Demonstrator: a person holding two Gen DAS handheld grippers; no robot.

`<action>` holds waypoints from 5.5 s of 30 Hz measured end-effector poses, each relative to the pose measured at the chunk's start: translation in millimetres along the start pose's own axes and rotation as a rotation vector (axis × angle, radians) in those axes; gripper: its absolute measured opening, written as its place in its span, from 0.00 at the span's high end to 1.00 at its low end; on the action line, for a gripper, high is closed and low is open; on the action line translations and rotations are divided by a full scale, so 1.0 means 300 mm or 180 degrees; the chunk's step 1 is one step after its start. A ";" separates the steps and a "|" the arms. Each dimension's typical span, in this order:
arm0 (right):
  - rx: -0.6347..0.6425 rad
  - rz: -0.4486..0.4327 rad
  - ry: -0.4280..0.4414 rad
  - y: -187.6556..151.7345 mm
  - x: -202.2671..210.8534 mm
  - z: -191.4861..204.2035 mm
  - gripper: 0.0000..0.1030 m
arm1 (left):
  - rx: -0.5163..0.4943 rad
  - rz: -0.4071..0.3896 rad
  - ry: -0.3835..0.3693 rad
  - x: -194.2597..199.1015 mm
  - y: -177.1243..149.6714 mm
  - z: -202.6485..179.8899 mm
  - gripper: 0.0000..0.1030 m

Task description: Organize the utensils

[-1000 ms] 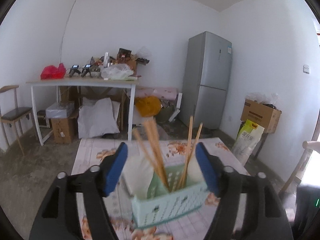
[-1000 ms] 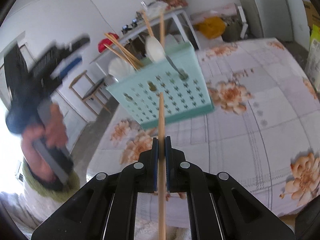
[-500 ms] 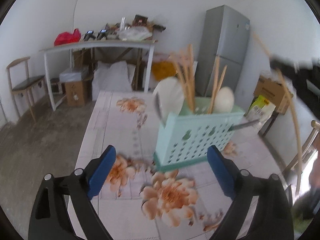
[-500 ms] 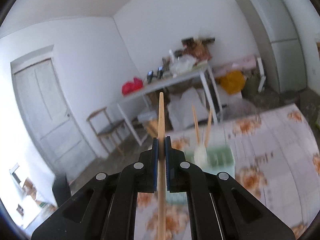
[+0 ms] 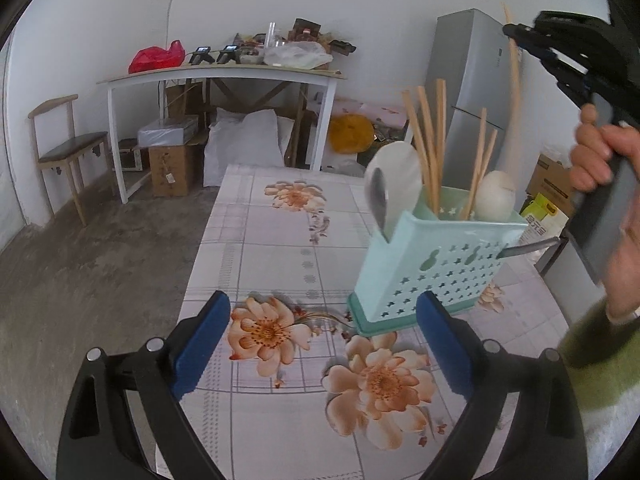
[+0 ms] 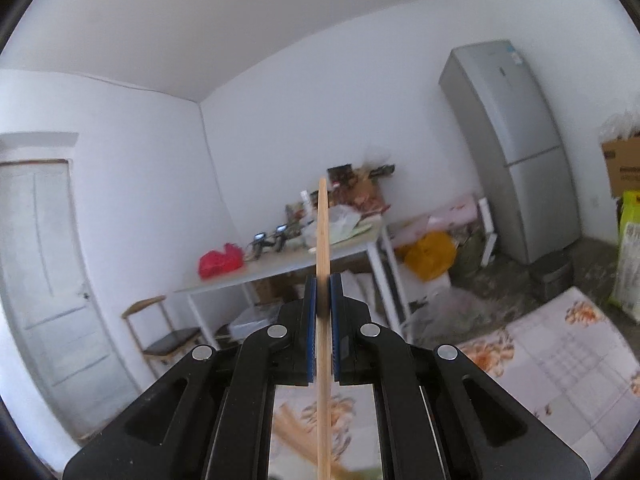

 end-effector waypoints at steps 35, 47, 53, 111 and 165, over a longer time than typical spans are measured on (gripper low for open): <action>0.1204 0.0296 -0.0253 -0.199 0.037 0.048 0.95 | 0.0084 0.0033 0.0080 -0.011 -0.015 0.017 0.11; 0.1055 0.0512 -0.0141 -0.178 0.275 -0.037 0.45 | 0.0090 0.0047 0.0169 0.035 -0.017 -0.028 0.08; 0.0698 0.0895 -0.0141 -0.217 0.413 -0.141 0.38 | -0.0006 0.0072 0.0206 0.059 -0.030 -0.086 0.06; 0.0951 0.1648 -0.0769 -0.419 0.513 -0.203 0.33 | -0.0123 0.0121 0.1230 0.168 -0.093 -0.194 0.06; 0.0885 0.1566 -0.1046 -0.375 0.644 -0.353 0.33 | -0.0292 0.0230 0.1309 0.185 -0.160 -0.111 0.06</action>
Point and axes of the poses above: each gripper's, at about its wrist camera, not at the fingertips, and x roughly against the way its jaws point, z to its left, y to its top, the point moved 4 cm from there along -x, roughly the way its jaws point, and after that the axes turned 5 degrees about -y, right-handed, at the moved point
